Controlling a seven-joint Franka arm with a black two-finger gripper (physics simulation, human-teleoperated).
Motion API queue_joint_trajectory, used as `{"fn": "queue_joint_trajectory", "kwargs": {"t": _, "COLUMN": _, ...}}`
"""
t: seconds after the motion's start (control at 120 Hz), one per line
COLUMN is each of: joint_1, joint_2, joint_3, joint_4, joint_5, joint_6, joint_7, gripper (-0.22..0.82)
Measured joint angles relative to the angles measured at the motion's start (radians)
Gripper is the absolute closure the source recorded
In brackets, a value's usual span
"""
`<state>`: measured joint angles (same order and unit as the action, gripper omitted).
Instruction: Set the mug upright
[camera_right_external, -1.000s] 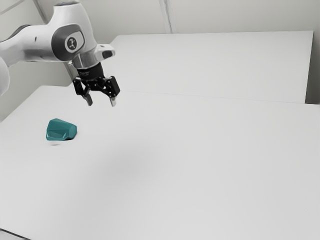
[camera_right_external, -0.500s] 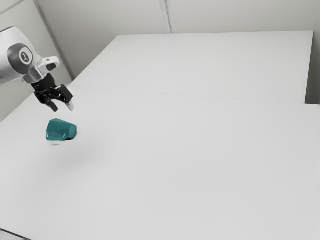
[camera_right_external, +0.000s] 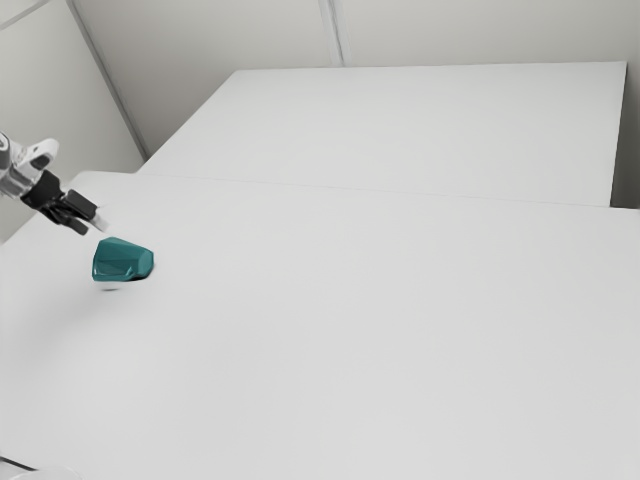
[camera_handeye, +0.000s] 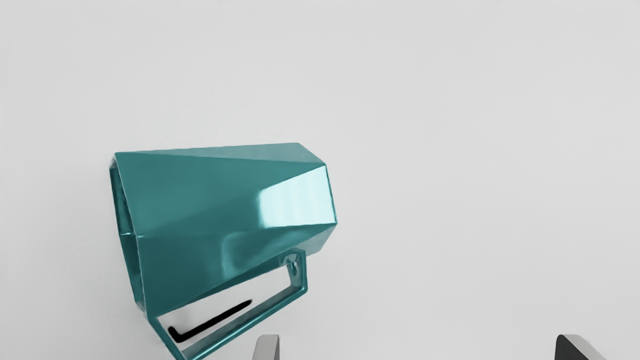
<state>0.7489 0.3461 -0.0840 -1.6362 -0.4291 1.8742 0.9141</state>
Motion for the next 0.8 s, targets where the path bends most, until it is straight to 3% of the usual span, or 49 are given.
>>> {"fn": "queue_joint_trajectory", "kwargs": {"t": 0.292, "joint_1": 0.064, "joint_2": 0.208, "joint_3": 0.009, "joint_4": 0.187, "joint_5": -0.084, "joint_6": -0.053, "joint_7": 0.123, "gripper": 0.0}}
{"fn": "queue_joint_trajectory", "kwargs": {"t": 0.558, "joint_1": 0.078, "joint_2": 0.332, "joint_3": 0.007, "joint_4": 0.316, "joint_5": -0.131, "joint_6": -0.068, "joint_7": 0.193, "gripper": 0.0}}
{"fn": "queue_joint_trajectory", "kwargs": {"t": 0.8, "joint_1": 0.079, "joint_2": 0.38, "joint_3": 0.007, "joint_4": 0.334, "joint_5": -0.175, "joint_6": -0.085, "joint_7": 0.235, "gripper": 0.0}}
